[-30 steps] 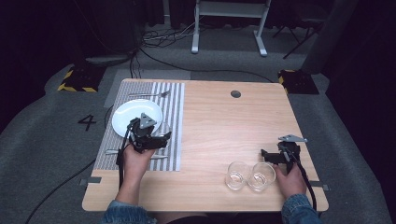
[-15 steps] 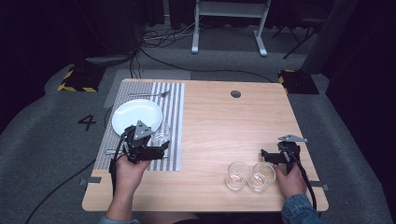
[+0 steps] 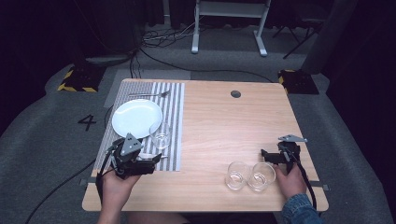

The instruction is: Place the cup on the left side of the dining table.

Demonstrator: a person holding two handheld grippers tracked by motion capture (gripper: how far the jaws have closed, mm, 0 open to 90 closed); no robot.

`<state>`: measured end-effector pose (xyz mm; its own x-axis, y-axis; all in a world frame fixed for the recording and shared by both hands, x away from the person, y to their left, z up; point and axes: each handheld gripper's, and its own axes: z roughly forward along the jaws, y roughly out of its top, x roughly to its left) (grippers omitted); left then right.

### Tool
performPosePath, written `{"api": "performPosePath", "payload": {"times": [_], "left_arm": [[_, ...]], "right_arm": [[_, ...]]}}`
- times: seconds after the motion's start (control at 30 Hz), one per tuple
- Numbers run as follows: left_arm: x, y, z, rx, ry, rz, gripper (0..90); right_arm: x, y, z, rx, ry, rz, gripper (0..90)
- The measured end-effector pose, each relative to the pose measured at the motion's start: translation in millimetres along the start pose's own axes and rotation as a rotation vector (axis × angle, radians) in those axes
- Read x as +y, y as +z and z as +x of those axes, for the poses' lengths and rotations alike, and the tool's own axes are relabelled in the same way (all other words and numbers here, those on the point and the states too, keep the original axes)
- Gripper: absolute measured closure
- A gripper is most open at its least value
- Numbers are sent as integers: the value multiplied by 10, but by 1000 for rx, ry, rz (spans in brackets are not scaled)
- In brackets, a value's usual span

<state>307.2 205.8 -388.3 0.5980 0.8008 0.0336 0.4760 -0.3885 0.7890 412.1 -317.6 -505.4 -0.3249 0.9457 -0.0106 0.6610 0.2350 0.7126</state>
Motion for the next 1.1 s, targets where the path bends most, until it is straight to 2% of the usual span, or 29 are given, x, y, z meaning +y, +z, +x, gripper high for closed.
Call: {"api": "performPosePath", "payload": {"times": [0.17, 0.53, 0.7, 0.87, 0.97, 1.1], "left_arm": [[-69, -67, -47, 6, 14, 31, 169], [-297, -165, -11, 26, -29, 73, 167], [-364, -131, -11, 15, -18, 114, 162], [-456, -86, 23, 2, -48, 148, 162], [-534, -71, 63, 11, -75, 164, 162], [-603, -68, 91, 23, -86, 172, 162]], "right_arm": [[0, 0, 0, 0, 0, 0, 8], [0, 0, 0, 0, 0, 0, 8], [0, 0, 0, 0, 0, 0, 8], [0, 0, 0, 0, 0, 0, 8], [0, 0, 0, 0, 0, 0, 8], [0, 0, 0, 0, 0, 0, 8]]}}
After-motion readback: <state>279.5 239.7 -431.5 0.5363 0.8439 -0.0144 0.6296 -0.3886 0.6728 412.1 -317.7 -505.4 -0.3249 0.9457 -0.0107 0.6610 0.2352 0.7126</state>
